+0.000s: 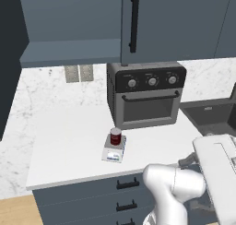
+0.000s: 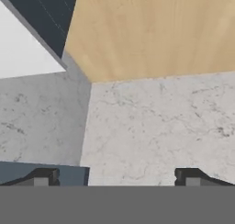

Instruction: Pick the canned food and place it on the digital scale for weighing, and close the cabinet.

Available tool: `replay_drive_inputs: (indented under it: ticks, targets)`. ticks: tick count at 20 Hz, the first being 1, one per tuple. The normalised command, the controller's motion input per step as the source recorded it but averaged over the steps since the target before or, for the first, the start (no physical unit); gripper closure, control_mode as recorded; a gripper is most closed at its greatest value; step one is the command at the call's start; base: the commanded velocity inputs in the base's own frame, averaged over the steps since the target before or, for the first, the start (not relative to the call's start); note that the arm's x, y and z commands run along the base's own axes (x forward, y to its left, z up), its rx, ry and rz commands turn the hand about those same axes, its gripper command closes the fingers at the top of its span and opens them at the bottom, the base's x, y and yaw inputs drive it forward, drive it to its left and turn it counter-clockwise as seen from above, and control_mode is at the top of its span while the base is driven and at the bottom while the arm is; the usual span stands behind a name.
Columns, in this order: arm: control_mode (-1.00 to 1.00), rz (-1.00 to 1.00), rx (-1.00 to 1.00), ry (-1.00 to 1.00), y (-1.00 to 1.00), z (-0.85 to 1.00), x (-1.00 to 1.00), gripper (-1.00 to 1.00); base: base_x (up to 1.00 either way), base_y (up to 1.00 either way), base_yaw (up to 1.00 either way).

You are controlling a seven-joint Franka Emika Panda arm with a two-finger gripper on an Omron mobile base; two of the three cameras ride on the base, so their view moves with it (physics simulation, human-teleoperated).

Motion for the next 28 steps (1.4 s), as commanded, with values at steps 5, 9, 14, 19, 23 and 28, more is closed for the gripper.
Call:
replay_drive_inputs:
  ticks: [5, 9, 14, 19, 23, 28]
  targets:
    - [-1.00, -0.41, 0.03, -0.03, 0.99, -1.00, -0.07, -1.00, 0.00, 0.00, 0.00]
    - [-1.00, -0.77, 0.03, -0.05, 0.79, -1.00, -0.14, -1.00, 0.00, 0.00, 0.00]
    - [-1.00, -0.69, 0.08, -0.15, 0.89, -0.80, -0.24, -1.00, 0.00, 0.00, 0.00]
    - [-1.00, -0.42, 0.15, -0.40, 1.00, -0.24, 0.22, -1.00, 0.00, 0.00, 0.00]
    - [-1.00, -0.30, 0.14, -0.58, 0.94, -0.16, 0.81, -1.00, 0.00, 0.00, 0.00]
    - [-1.00, -0.22, -0.01, -0.26, 0.96, -0.59, 0.64, -1.00, 0.00, 0.00, 0.00]
